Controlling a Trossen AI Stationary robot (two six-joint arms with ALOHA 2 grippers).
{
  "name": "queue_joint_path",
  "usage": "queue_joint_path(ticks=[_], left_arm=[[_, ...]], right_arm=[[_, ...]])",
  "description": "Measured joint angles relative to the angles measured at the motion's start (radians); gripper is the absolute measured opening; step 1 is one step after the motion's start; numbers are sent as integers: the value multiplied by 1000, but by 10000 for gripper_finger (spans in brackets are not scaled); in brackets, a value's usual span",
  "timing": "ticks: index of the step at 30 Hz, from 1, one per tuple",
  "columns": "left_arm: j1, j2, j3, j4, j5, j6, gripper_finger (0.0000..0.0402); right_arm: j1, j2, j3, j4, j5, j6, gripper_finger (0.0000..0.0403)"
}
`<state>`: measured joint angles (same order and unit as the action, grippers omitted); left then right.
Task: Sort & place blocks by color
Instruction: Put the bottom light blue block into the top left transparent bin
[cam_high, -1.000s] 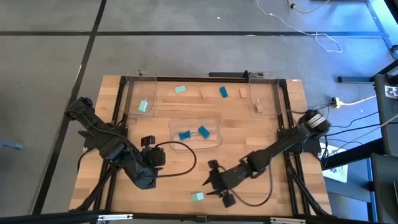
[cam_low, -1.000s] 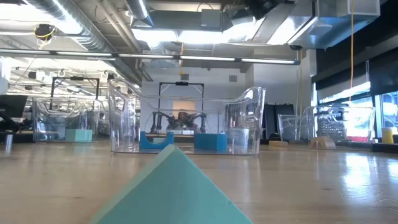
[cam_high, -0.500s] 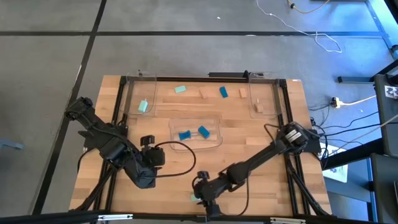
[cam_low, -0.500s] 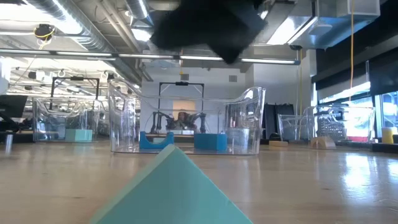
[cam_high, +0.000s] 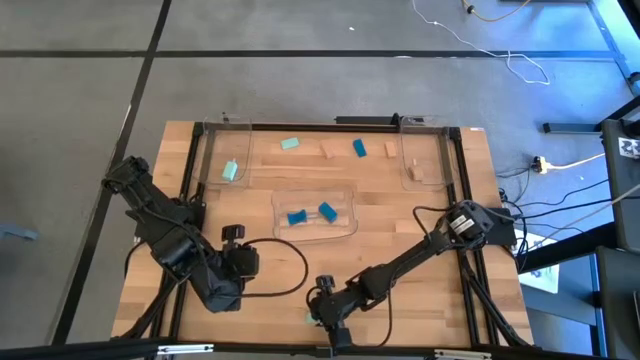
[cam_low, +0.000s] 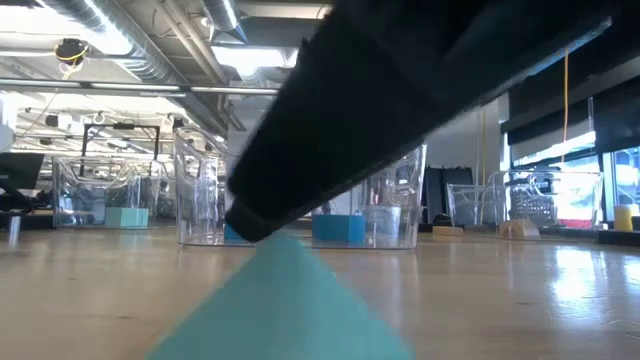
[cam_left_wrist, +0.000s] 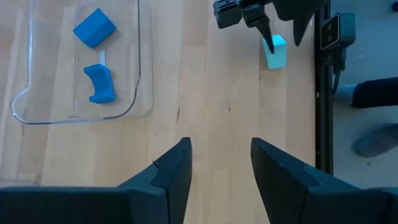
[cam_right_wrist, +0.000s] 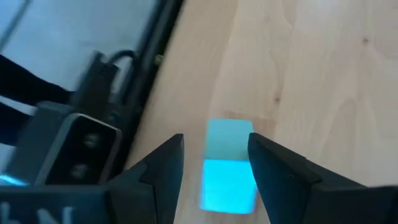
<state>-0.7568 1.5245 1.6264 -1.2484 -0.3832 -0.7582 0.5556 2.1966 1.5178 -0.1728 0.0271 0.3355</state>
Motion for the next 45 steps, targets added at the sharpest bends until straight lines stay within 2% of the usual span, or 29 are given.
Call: queue_joint_path(ticks=[5, 22, 27, 30, 34, 39, 45], left_arm=[[0, 0, 0, 0, 0, -1, 156], [0, 0, 0, 0, -1, 0, 156], [0, 0, 0, 0, -1, 0, 156], [0, 0, 0, 1, -1, -1, 156], [0, 0, 0, 1, -1, -9, 156], [1, 0, 0, 1, -1, -38, 156], [1, 0, 0, 0, -1, -70, 156]], right_arm=[[0, 6, -2, -21, 39, -30, 184], [0, 20, -2, -63, 27, -4, 184], [2, 45, 1, -57, 60, -2, 183], [3, 48, 1, -54, 84, -7, 172], [2, 48, 1, -53, 84, 1, 131], [2, 48, 1, -41, 89, 2, 131], [-1, 56, 67, -143, 209, -29, 131]])
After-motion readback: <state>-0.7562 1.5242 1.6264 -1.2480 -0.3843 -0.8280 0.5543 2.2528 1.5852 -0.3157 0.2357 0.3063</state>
